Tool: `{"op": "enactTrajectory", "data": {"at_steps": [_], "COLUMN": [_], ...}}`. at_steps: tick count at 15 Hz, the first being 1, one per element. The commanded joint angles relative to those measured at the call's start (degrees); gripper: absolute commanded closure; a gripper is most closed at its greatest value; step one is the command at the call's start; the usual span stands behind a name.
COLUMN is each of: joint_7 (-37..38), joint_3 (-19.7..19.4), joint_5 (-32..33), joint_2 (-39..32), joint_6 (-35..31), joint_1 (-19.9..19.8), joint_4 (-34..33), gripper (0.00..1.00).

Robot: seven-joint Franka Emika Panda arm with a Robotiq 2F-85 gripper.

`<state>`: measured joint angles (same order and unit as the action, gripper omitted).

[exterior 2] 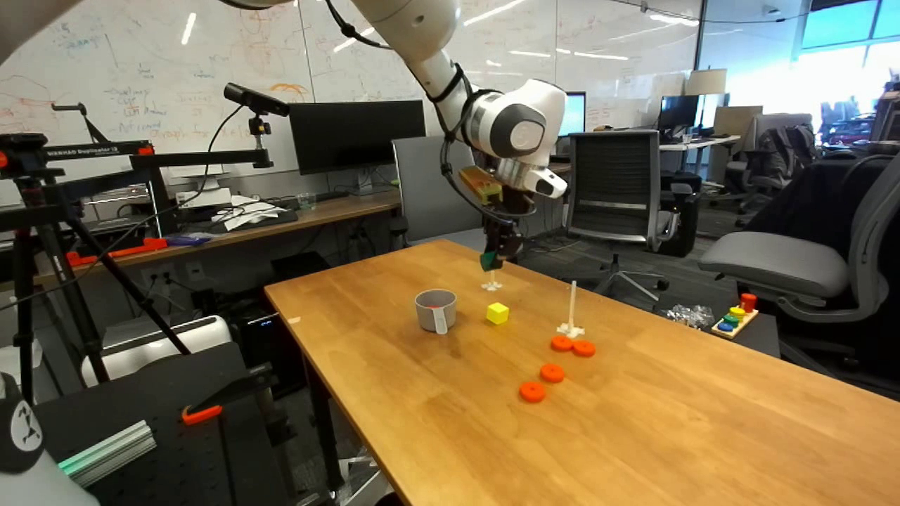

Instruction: Put the orange, green and yellow blocks in the gray pot respectively

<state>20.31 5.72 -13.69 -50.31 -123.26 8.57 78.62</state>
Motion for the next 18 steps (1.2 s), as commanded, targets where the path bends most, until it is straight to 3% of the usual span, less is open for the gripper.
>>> {"op": "enactTrajectory", "data": {"at_steps": [1, 9, 18], "joint_7": [-1.23, -4.23, -4.57], "joint_3": [1.27, 4.92, 4.35], "joint_5": [-0.65, -5.58, -5.9], "joint_2": [5.57, 8.11, 11.64], "joint_6": [0.17, 0.95, 0.26], "joint_1": [1.39, 1.1, 1.3], "joint_4": [3.19, 9.45, 19.83], "gripper": [0.82, 0.82, 0.82]}}
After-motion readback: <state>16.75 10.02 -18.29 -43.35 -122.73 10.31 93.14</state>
